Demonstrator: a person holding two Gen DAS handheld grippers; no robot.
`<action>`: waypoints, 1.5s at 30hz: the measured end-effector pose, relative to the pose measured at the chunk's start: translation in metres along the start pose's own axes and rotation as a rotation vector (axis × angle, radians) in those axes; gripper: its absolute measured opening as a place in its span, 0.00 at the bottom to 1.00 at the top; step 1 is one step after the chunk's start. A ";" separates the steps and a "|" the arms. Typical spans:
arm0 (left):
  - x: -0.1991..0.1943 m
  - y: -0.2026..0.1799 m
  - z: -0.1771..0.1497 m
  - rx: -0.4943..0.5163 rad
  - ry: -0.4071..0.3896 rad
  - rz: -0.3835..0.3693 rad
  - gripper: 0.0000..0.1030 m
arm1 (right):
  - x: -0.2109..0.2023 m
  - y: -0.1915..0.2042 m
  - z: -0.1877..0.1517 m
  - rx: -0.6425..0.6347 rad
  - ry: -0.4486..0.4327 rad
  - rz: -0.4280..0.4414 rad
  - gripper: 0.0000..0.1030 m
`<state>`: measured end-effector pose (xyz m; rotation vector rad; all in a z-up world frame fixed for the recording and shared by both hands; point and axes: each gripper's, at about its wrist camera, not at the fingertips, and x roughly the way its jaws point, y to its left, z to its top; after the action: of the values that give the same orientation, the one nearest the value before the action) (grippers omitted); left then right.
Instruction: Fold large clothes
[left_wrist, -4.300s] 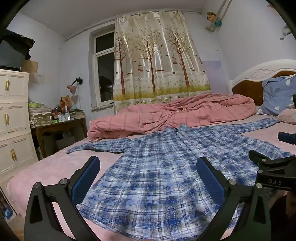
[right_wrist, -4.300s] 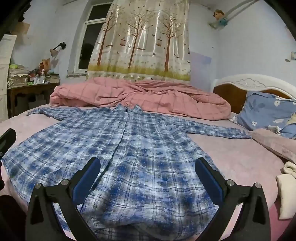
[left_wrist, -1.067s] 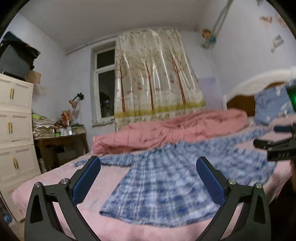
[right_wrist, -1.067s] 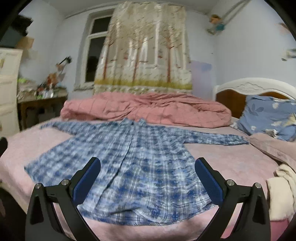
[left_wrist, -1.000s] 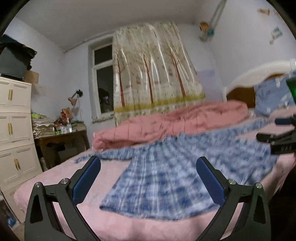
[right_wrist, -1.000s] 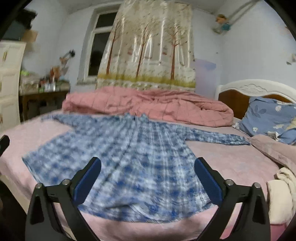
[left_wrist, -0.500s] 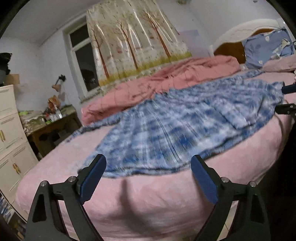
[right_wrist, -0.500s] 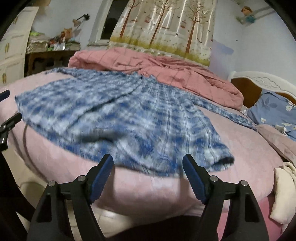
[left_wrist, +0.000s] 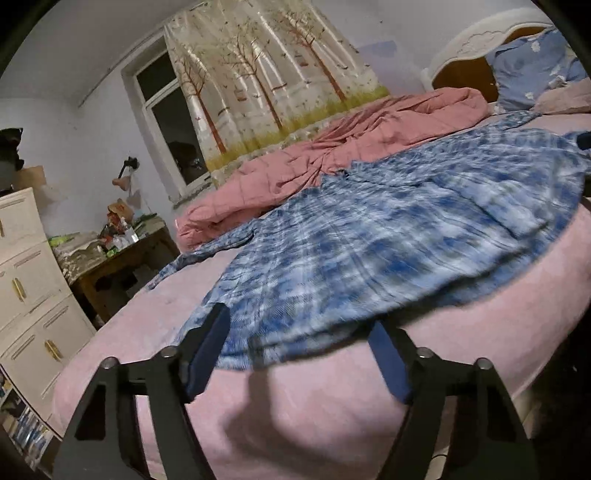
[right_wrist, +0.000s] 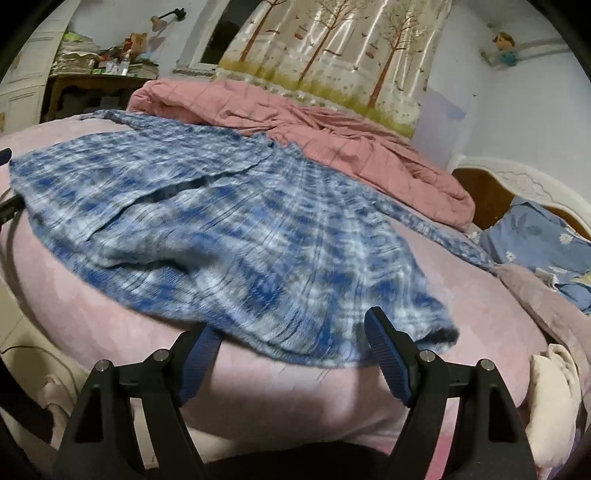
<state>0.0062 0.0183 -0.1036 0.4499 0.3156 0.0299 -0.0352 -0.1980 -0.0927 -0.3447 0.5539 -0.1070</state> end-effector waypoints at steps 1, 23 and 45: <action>0.006 0.002 0.002 -0.003 0.007 0.000 0.60 | 0.003 -0.002 0.003 0.006 0.000 -0.011 0.69; 0.162 0.058 0.113 -0.067 0.342 -0.191 0.04 | 0.117 -0.061 0.138 0.028 0.140 0.103 0.06; 0.160 0.078 0.109 -0.179 0.328 -0.414 0.81 | 0.167 -0.122 0.144 0.140 0.280 0.168 0.59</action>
<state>0.1947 0.0580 -0.0238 0.1931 0.7177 -0.2730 0.1824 -0.3026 -0.0182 -0.1461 0.8451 -0.0316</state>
